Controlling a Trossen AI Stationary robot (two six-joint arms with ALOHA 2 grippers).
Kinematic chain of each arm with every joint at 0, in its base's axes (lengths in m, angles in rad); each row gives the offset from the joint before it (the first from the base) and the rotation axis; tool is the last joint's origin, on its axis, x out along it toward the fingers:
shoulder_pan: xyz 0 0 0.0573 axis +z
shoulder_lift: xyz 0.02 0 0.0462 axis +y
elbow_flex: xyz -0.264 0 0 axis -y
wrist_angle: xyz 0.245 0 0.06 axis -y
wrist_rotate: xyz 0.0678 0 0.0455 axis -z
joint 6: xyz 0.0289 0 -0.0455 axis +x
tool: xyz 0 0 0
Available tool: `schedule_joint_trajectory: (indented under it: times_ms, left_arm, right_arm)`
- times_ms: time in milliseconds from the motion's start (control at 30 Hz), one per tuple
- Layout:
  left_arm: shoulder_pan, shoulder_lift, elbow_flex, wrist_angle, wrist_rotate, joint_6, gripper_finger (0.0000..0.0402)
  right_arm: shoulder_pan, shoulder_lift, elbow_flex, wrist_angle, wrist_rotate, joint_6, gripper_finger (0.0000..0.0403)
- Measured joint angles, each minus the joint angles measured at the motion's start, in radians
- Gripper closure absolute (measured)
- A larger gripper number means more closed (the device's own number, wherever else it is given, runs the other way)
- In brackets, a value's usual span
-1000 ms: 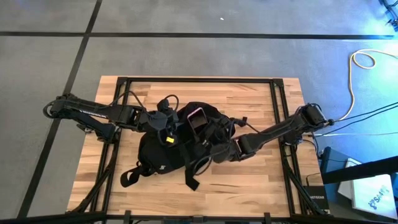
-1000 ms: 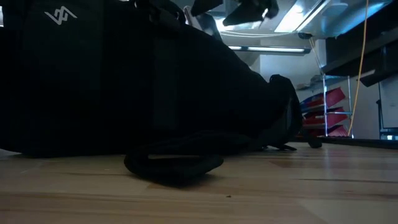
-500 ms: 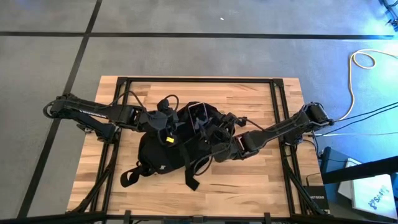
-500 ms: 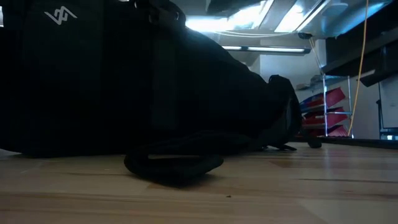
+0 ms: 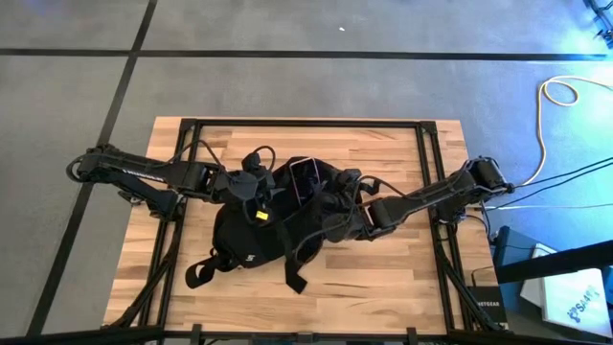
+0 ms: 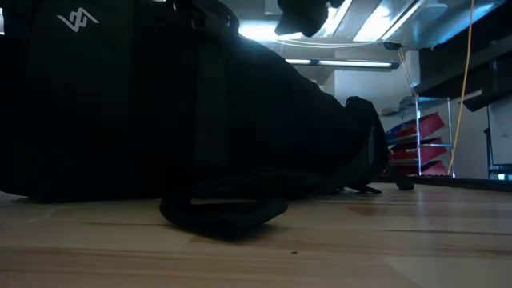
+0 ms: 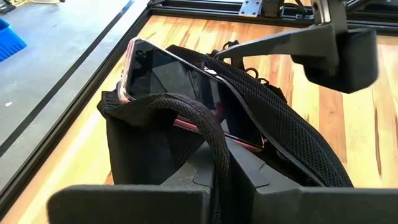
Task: Unpack backpack
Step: Put the pink cellphone into the black backpack
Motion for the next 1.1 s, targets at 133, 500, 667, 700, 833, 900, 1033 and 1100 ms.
schedule_joint_trajectory:
  times_ms: [133,500,667,700,833,900,1033,1100]
  left_arm:
    - [0.0,0.0,0.0,0.0,0.0,0.0,0.0396]
    - [0.0,0.0,0.0,0.0,0.0,0.0,0.0396]
    - [0.0,0.0,0.0,0.0,0.0,0.0,0.0396]
    - [0.0,0.0,0.0,0.0,0.0,0.0,0.0396]
    - [0.0,0.0,0.0,0.0,0.0,0.0,0.0396]
    - [0.0,0.0,0.0,0.0,0.0,0.0,0.0396]
    - [0.0,0.0,0.0,0.0,0.0,0.0,0.0396]
    - [0.0,0.0,0.0,0.0,0.0,0.0,0.0396]
  right_arm:
    - [-0.011,0.0,0.003,0.0,0.047,-0.025,0.0074]
    - [-0.127,0.0,0.066,-0.003,-0.062,-0.127,0.0383]
    - [-0.194,0.0,0.097,-0.002,-0.233,-0.136,0.0395]
    - [-0.209,0.0,0.1,-0.009,-0.27,-0.156,0.0399]
    - [-0.264,0.0,0.136,-0.065,-0.411,-0.205,0.0401]
    - [-0.284,0.0,0.164,-0.103,-0.478,-0.196,0.0402]
    - [-0.293,0.0,0.199,-0.187,-0.587,-0.175,0.0402]
    - [-0.291,0.0,0.203,-0.232,-0.63,-0.166,0.0402]
